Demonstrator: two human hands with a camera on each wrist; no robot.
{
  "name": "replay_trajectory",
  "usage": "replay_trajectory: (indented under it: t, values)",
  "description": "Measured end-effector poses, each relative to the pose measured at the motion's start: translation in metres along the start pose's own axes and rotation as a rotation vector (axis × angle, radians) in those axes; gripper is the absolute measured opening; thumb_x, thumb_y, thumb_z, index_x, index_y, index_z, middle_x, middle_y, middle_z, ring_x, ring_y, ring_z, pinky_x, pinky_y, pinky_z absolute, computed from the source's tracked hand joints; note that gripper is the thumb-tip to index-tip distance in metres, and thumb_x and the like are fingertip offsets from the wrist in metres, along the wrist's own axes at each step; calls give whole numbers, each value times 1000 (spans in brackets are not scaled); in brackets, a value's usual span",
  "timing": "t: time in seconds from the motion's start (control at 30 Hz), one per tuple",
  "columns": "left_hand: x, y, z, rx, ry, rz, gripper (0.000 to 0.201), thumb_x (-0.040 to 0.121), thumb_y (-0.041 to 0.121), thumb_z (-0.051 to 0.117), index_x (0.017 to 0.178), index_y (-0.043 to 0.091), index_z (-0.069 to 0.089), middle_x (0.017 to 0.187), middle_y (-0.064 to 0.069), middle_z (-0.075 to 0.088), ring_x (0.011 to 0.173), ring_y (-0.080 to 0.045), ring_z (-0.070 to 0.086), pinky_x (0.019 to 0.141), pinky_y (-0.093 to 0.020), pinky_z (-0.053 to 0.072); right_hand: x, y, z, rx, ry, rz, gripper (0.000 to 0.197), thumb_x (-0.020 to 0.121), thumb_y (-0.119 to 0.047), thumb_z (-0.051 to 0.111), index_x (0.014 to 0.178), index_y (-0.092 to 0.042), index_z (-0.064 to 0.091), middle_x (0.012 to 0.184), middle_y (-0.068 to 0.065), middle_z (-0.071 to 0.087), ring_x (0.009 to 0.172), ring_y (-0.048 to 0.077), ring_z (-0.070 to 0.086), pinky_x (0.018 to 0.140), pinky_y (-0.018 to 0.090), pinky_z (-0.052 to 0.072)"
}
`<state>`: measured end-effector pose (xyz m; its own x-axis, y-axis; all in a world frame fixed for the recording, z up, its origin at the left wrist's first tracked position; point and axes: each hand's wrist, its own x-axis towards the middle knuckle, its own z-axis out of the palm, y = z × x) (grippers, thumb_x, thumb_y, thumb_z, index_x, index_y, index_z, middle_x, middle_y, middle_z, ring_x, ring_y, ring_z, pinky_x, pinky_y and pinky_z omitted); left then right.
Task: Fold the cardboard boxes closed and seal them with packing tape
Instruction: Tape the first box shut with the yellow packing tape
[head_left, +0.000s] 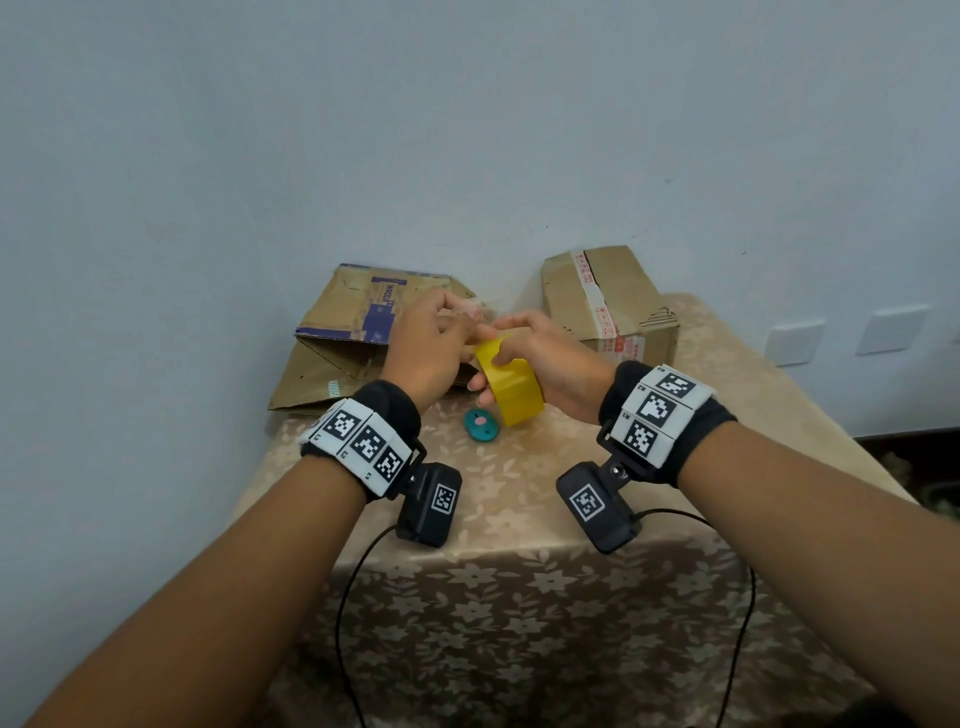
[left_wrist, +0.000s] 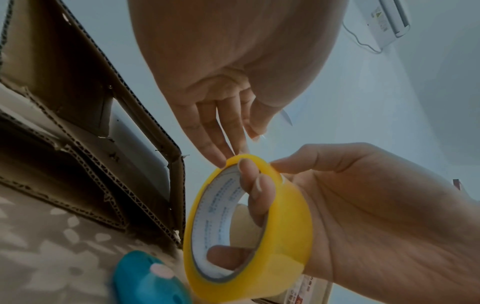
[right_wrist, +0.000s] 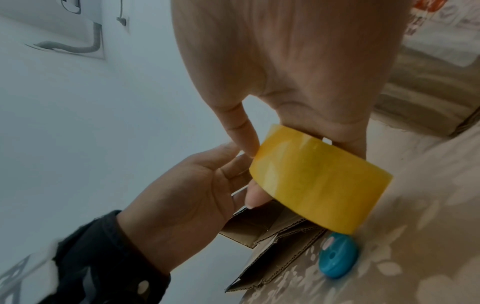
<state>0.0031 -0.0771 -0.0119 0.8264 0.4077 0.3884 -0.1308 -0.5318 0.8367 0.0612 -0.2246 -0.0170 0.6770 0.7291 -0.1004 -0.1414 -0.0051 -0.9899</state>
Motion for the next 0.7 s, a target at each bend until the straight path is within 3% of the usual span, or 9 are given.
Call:
replay_trajectory:
  t: [0.13,0.2,0.33,0.4,0.57,0.7]
  values:
    - [0,-1,-3,-1,-40,-10,17,89,14,75,96,11,60,86,-12,76,87,-26,74,81,-48,61,2,3,-1,28,5,-24,42,99,6,49,132,-17,36,94,27,73,76,38,69,88,55,57]
    - [-1,-3,-4,36,-50,19,23,84,11,80,94,15,59,84,-11,76,85,-22,74,83,-44,60,2,3,-2,29,5,-20,38,100,6,49,127,-18,37,94,27,72,77,38,69,88,55,57]
    - [-1,-3,-5,21,-45,40,24,84,8,80,98,9,61,86,-12,76,87,-22,74,82,-34,58,1,3,-1,30,-10,-9,36,101,5,50,127,-16,38,96,28,73,80,39,69,90,55,57]
    - [-1,-4,-5,-7,-38,12,22,90,14,76,102,4,61,85,-11,77,85,-23,74,77,-33,60,1,3,-1,20,-20,-5,34,101,4,50,127,-15,39,96,28,74,82,39,70,91,55,57]
    - [1,-4,-6,-14,-3,-31,27,99,25,65,102,-2,62,84,-10,76,72,-9,71,61,-24,58,1,4,-1,-8,-30,5,28,101,2,48,124,-14,42,96,27,74,83,39,70,92,55,57]
    - [0,-5,-7,2,-74,-22,26,85,7,79,103,5,60,87,-17,75,77,-10,70,73,-30,60,1,5,-2,-4,-22,-1,27,102,2,49,124,-12,41,95,27,74,83,39,70,90,55,58]
